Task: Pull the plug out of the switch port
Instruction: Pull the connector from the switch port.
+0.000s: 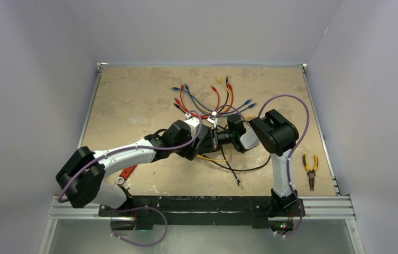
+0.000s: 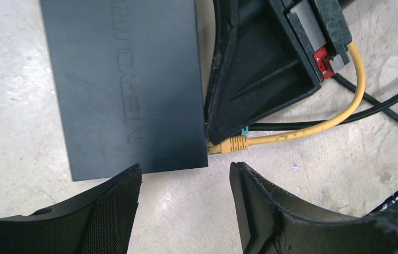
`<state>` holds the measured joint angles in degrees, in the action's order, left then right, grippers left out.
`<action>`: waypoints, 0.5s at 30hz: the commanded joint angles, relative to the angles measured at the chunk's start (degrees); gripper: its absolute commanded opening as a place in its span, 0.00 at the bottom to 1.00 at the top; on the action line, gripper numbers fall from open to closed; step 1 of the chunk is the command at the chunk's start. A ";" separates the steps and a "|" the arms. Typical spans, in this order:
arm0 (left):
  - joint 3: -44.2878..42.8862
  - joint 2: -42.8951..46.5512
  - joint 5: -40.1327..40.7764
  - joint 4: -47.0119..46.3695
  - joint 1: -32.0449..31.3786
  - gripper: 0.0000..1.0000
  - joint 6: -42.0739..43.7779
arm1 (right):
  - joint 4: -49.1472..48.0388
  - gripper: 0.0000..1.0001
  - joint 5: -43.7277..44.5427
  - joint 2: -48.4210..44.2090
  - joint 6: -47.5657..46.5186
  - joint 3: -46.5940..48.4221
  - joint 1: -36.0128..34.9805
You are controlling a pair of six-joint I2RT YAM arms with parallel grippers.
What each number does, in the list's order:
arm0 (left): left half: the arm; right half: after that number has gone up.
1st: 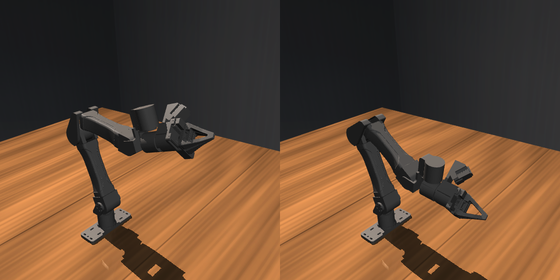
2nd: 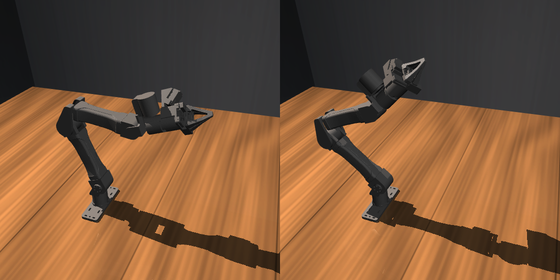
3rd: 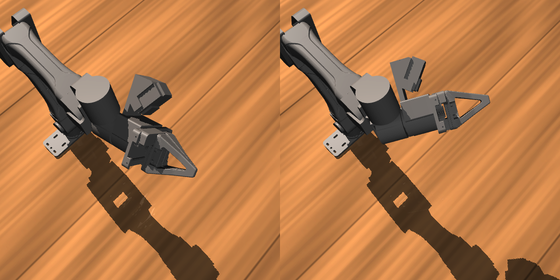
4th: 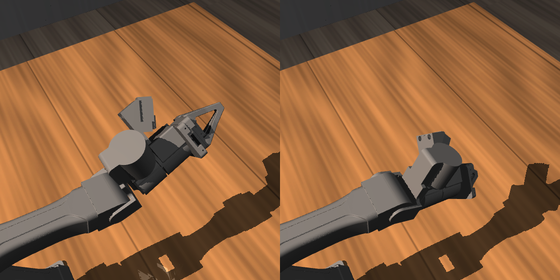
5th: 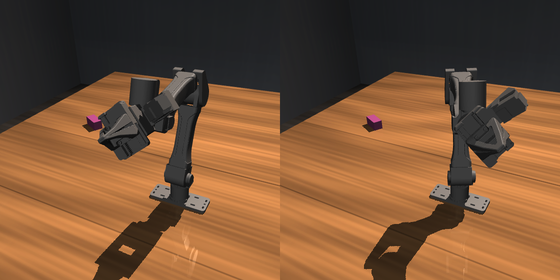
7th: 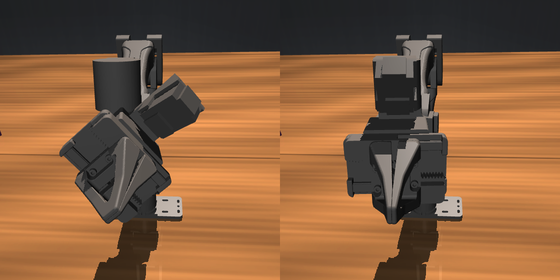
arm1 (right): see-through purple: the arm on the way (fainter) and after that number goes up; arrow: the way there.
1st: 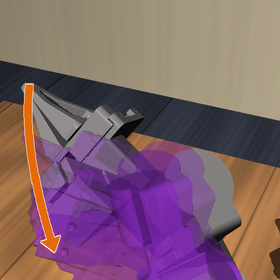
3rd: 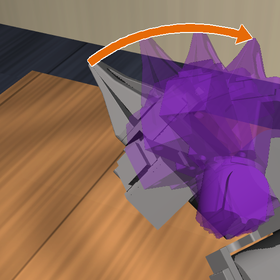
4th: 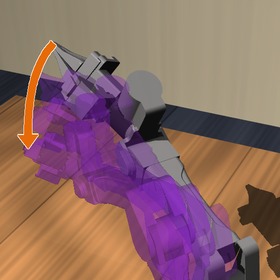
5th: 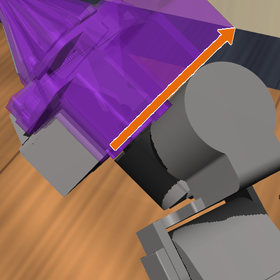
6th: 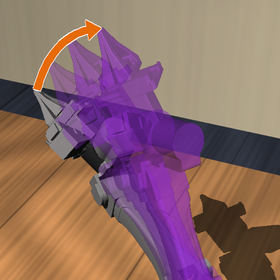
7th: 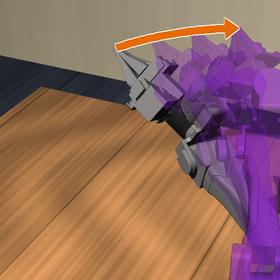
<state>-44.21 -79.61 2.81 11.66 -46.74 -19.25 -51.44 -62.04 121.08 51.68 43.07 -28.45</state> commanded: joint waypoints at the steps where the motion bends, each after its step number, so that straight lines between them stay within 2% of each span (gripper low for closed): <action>1: -3.22 -2.55 0.83 -0.59 -1.96 0.62 3.02 | 1.76 0.00 1.13 -0.93 -2.29 0.27 -0.37; 9: -3.65 -6.07 7.31 1.52 -3.50 0.55 3.41 | 2.37 0.00 0.50 -1.74 -2.53 0.36 -0.29; 15: -3.63 -8.11 15.96 3.63 -4.14 0.46 2.29 | 4.90 0.00 -0.26 -2.48 -4.41 0.35 -0.24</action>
<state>-46.72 -86.17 11.09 12.80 -50.43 -16.99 -50.04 -61.91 120.57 50.41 43.09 -28.49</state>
